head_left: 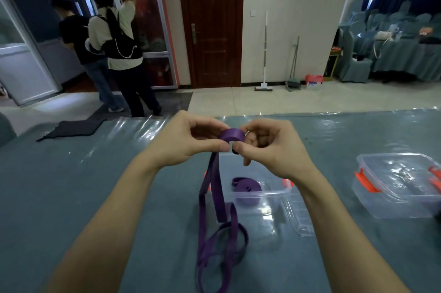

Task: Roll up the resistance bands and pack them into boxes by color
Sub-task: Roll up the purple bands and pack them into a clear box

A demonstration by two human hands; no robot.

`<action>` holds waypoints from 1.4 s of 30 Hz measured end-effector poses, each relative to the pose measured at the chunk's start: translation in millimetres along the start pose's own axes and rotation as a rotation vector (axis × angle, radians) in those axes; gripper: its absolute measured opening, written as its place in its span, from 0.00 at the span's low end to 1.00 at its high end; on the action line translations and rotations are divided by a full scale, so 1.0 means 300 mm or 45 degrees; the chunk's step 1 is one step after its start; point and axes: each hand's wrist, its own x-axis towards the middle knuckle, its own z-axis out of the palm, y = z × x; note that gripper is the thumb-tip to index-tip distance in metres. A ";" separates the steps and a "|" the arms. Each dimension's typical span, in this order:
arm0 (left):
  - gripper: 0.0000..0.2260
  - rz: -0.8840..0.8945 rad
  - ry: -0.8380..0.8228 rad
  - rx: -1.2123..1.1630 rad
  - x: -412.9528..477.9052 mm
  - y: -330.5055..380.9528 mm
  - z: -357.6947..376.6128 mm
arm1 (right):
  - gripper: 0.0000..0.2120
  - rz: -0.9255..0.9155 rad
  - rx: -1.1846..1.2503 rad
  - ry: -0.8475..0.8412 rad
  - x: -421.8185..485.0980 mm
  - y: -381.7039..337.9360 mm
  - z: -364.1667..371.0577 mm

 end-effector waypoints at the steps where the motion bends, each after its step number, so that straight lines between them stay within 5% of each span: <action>1: 0.18 -0.026 0.028 -0.084 -0.020 -0.029 0.025 | 0.07 0.004 0.016 0.023 -0.013 0.013 0.005; 11: 0.13 -0.114 0.304 -0.484 -0.102 -0.121 0.199 | 0.09 0.139 0.570 0.174 -0.086 0.110 0.069; 17: 0.12 -0.103 0.306 -0.407 -0.111 -0.124 0.205 | 0.10 0.317 0.745 0.100 -0.146 0.159 0.100; 20: 0.11 -0.123 0.277 -0.336 -0.126 -0.117 0.193 | 0.13 0.347 0.638 0.037 -0.181 0.162 0.103; 26: 0.10 -0.086 0.038 0.281 -0.152 -0.060 0.123 | 0.21 0.332 -0.256 -0.097 -0.203 0.085 0.042; 34: 0.11 -0.059 -0.171 0.513 -0.158 0.013 0.119 | 0.08 0.280 -0.341 -0.276 -0.225 0.067 0.073; 42: 0.16 -0.040 0.247 -0.285 -0.254 -0.108 0.202 | 0.13 0.189 0.362 0.043 -0.264 0.090 0.117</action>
